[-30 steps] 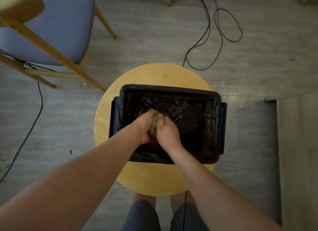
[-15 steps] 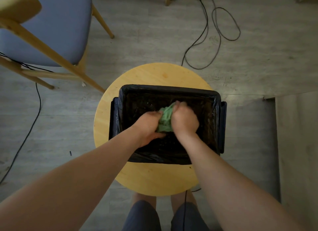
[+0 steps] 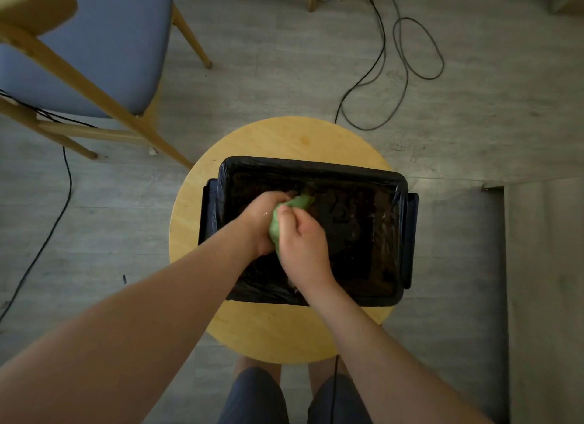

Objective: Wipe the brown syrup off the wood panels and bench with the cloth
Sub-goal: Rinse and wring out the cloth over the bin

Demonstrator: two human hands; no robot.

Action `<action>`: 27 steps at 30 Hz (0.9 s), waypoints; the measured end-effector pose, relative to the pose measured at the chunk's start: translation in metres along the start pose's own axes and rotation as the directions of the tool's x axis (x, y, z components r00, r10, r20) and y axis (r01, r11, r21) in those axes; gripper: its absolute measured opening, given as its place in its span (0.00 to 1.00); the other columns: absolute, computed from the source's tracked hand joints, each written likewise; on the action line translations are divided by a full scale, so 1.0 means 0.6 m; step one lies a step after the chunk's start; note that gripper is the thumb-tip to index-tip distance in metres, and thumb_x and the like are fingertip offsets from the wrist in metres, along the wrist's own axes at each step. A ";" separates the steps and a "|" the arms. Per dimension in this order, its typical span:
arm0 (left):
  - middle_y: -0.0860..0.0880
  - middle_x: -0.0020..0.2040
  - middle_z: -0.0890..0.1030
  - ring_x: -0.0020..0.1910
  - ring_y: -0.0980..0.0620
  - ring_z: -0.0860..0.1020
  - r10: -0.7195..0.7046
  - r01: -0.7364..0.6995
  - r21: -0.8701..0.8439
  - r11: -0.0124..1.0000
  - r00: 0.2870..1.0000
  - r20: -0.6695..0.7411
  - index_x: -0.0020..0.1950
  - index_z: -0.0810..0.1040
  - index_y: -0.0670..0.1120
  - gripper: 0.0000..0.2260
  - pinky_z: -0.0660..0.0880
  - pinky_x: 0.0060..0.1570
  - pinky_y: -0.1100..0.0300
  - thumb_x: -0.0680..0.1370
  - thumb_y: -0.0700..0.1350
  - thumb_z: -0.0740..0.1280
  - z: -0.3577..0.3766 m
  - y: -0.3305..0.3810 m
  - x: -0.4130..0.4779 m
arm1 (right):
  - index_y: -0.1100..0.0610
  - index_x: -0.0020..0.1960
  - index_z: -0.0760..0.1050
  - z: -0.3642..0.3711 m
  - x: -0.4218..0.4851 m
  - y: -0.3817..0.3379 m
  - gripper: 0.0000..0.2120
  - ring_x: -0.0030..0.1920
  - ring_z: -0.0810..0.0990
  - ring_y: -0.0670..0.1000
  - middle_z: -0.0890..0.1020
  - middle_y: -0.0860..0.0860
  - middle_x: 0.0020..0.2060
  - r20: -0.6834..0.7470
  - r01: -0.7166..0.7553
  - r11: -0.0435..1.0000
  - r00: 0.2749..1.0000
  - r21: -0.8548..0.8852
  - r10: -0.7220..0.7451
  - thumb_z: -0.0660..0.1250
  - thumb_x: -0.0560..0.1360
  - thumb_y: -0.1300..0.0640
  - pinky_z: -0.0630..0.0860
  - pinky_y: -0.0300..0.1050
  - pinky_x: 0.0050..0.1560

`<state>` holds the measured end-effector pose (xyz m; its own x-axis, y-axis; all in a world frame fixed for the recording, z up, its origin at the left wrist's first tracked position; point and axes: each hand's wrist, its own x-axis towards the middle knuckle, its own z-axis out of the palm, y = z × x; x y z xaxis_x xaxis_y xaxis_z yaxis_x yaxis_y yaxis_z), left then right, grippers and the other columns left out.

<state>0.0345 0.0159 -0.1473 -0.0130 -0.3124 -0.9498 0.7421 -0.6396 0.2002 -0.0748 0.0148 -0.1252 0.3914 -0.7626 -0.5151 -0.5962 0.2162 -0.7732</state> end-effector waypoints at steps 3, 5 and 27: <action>0.44 0.40 0.81 0.36 0.47 0.82 0.015 -0.015 -0.010 1.000 1.000 -0.015 0.53 0.82 0.37 0.08 0.80 0.37 0.57 0.81 0.41 0.66 0.002 0.010 -0.012 | 0.51 0.31 0.66 -0.003 0.003 -0.004 0.21 0.27 0.72 0.47 0.71 0.47 0.25 -0.001 0.217 0.968 0.976 -0.129 -0.219 0.57 0.83 0.50 0.69 0.48 0.28; 0.43 0.36 0.79 0.37 0.46 0.80 0.026 -0.027 -0.008 1.000 0.998 -0.050 0.45 0.79 0.38 0.12 0.78 0.39 0.56 0.84 0.40 0.61 0.012 0.006 -0.025 | 0.52 0.31 0.65 -0.006 0.024 0.013 0.20 0.26 0.73 0.51 0.72 0.48 0.25 -0.053 0.277 0.899 0.949 -0.339 -0.312 0.52 0.80 0.48 0.69 0.49 0.27; 0.45 0.36 0.81 0.37 0.48 0.81 -0.005 0.011 0.111 0.994 0.999 -0.053 0.43 0.80 0.42 0.13 0.80 0.40 0.56 0.84 0.47 0.63 0.021 -0.007 -0.003 | 0.51 0.39 0.73 -0.033 0.016 0.021 0.15 0.33 0.75 0.44 0.75 0.47 0.32 0.099 0.036 0.998 0.995 -0.058 -0.030 0.58 0.84 0.53 0.71 0.43 0.32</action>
<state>0.0230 0.0101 -0.1431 0.0187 -0.2720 -0.9621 0.6627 -0.7171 0.2157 -0.0924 -0.0021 -0.1326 0.4764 -0.7048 -0.5256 -0.6216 0.1528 -0.7683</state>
